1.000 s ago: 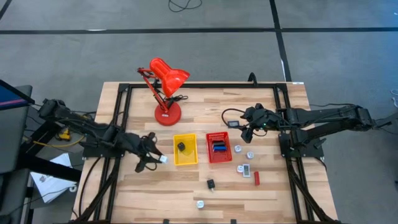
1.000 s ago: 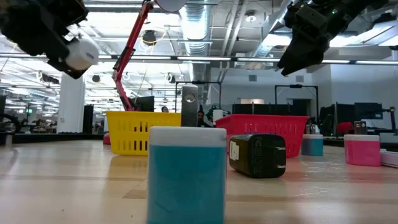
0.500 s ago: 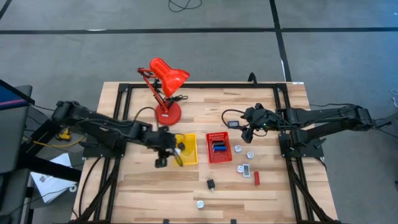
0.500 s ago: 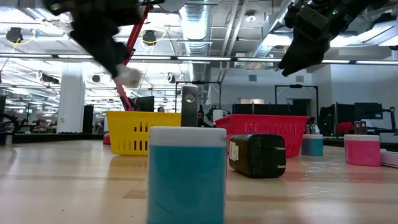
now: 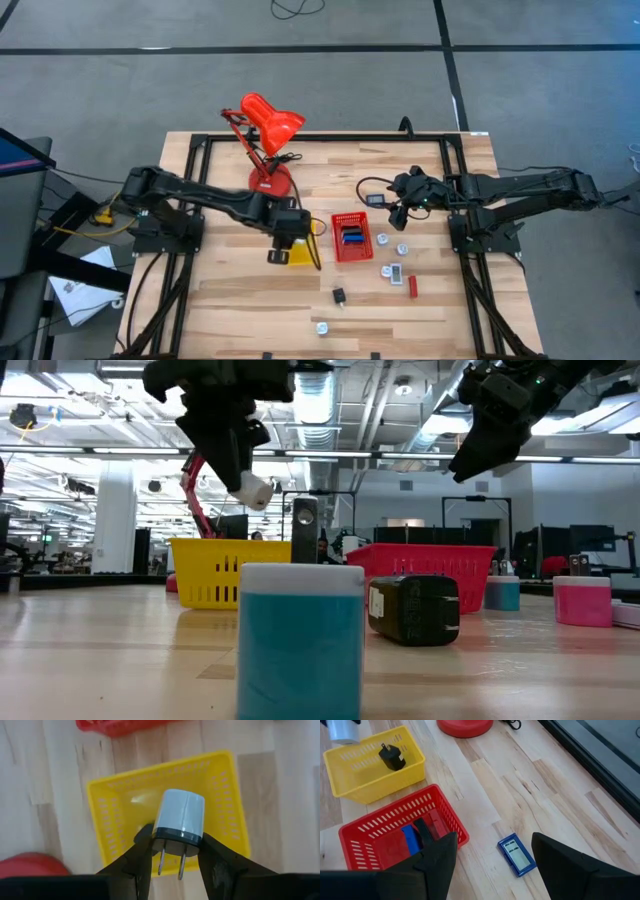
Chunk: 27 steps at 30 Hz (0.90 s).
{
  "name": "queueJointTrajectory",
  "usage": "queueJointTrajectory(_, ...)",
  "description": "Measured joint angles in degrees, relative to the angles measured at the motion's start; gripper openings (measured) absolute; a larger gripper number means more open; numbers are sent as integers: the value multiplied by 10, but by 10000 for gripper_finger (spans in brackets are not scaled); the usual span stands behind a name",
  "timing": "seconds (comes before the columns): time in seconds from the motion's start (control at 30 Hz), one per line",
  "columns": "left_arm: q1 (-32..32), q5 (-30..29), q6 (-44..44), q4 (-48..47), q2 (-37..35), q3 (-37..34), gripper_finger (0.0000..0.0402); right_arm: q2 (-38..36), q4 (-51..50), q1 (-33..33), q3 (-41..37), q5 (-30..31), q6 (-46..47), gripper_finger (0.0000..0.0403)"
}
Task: Pick & Place Office items
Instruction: Put the white charger adapter into the yellow bin
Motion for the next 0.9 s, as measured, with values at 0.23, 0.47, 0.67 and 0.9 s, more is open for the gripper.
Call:
queueJointTrajectory(0.23,-14,-108,116,-9,46,17,125,0,0,1,0,0,0,249)
queueJointTrajectory(0.47,-49,-185,308,2,66,17,127,0,0,1,0,0,0,249)
queueJointTrajectory(0.67,-64,-232,487,44,70,17,129,0,0,1,0,0,-13,249)
queueJointTrajectory(0.9,-70,-258,652,83,69,-4,134,0,0,1,0,0,-13,249)
